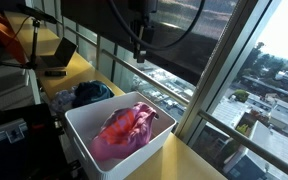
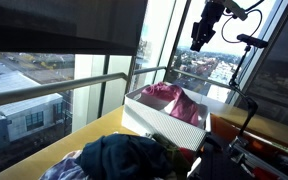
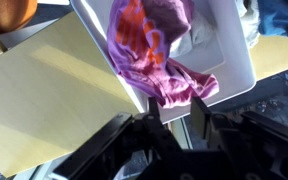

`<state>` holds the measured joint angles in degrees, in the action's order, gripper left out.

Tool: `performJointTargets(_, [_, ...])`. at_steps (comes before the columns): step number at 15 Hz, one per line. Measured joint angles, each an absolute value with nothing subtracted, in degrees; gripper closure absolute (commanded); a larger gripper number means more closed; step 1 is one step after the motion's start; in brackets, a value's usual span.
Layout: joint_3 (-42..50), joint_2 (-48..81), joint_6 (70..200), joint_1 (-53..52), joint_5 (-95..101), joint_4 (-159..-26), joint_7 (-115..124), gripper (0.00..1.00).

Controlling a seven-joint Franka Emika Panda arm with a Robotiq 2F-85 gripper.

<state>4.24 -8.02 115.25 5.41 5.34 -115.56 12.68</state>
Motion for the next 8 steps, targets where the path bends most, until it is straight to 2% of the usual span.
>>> performJointTargets(4, [2.5, -7.2, 116.3, 4.0, 5.3, -117.3, 12.9, 0.01])
performJointTargets(8, [-2.3, -6.0, 118.8, -0.4, 5.4, -119.3, 15.2, 0.00])
